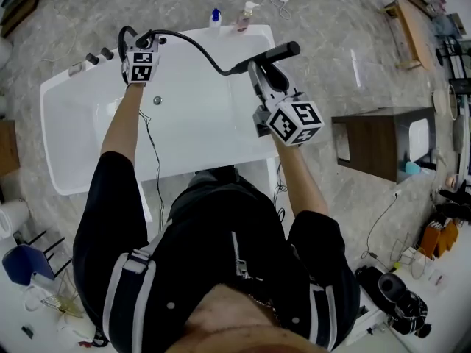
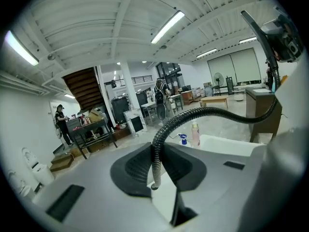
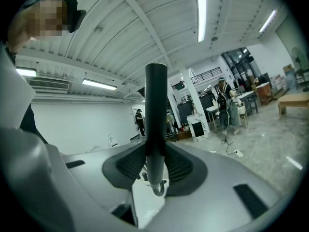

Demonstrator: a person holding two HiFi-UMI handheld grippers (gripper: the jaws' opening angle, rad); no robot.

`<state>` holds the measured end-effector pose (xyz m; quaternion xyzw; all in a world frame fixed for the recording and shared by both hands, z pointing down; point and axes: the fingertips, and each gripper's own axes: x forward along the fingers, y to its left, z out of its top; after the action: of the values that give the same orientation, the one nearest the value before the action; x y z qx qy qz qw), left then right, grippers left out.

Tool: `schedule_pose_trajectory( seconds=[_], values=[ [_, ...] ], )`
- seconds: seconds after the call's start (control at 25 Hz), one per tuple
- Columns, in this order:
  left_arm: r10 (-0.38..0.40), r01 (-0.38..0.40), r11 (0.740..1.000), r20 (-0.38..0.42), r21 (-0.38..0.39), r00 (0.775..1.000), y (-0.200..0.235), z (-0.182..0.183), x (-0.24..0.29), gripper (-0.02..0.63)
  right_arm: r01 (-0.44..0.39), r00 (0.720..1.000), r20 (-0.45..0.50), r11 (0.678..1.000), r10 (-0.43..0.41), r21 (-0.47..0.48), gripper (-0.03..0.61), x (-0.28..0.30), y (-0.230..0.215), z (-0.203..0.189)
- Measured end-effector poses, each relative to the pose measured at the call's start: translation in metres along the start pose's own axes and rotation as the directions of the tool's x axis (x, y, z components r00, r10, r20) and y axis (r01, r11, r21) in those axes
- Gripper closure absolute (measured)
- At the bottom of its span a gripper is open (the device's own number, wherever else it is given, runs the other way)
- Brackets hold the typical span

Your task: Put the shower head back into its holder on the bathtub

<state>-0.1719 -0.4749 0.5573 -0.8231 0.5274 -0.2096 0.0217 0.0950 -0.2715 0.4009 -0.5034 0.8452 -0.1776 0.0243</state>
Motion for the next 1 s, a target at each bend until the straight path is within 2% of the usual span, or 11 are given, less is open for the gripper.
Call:
schedule_pose_trajectory(
  seconds=[0.56, 1.0],
  values=[
    [-0.001, -0.001, 0.999, -0.047, -0.047, 0.999, -0.003, -0.037, 0.025, 0.537, 0.028, 1.000, -0.001, 0.999, -0.028, 0.030, 0.451, -0.004, -0.001, -0.006],
    [-0.043, 0.030, 0.996, -0.158, -0.084, 0.986, -0.021, -0.088, 0.046, 0.536, 0.033, 0.999, -0.001, 0.999, -0.033, 0.040, 0.451, -0.008, 0.001, -0.007]
  ],
)
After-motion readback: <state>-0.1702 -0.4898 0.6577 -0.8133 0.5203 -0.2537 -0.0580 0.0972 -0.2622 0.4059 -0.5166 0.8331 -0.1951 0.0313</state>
